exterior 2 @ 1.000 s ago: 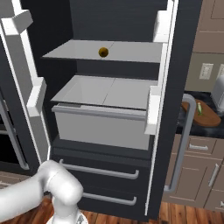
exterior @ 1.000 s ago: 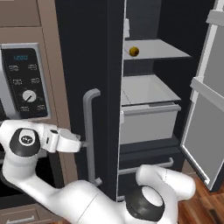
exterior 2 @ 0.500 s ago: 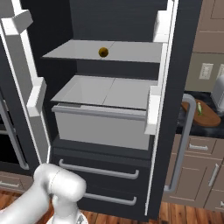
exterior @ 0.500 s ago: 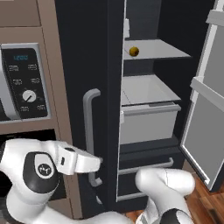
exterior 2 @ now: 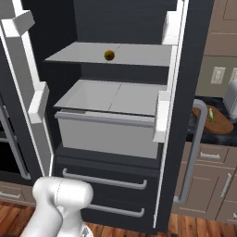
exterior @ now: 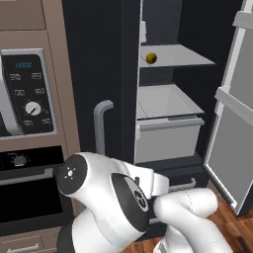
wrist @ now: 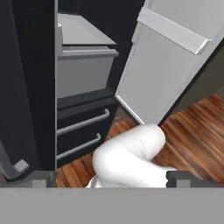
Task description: Retrieve a lemon from the fridge and place it on the cutting board with the fish.
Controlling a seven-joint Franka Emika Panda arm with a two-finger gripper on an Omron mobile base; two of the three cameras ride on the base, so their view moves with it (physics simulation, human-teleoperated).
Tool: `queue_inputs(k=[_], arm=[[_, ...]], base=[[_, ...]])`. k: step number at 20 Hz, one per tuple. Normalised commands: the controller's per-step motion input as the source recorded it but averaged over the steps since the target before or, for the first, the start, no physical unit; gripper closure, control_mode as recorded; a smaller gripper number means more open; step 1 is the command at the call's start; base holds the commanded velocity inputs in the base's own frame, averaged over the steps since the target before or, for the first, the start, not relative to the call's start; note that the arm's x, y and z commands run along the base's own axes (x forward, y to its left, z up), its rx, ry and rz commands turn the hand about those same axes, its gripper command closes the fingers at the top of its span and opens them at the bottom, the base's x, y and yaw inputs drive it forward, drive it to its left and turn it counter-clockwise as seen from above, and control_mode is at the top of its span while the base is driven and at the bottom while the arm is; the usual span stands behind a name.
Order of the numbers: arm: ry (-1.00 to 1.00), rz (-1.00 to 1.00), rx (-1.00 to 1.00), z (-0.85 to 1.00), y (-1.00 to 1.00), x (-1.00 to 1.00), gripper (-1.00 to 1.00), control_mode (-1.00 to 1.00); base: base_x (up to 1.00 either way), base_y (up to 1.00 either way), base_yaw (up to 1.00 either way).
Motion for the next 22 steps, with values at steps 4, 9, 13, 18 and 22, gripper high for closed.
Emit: queue_inputs(k=[4, 9, 13, 18, 22], arm=[[0.14, 0.04, 0.41, 0.57, -0.79, -0.07, -1.0, -1.0], [0.18, 0.0, 0.39, 0.48, -0.79, 0.0, -1.0, -1.0], [0.13, 0.0, 0.47, 0.02, -0.81, 0.15, -1.0, -1.0], [0.07, 0.03, 0.5, 0.0, -0.79, 0.48, -1.0, -1.0], [0.03, 0.03, 0.48, 0.0, -0.76, 0.49, -1.0, -1.0]], base=[[0.0, 0.0, 0.0], [0.0, 0.0, 0.0], [0.0, 0.0, 0.0], [0.0, 0.0, 0.0], [0.0, 0.0, 0.0]])
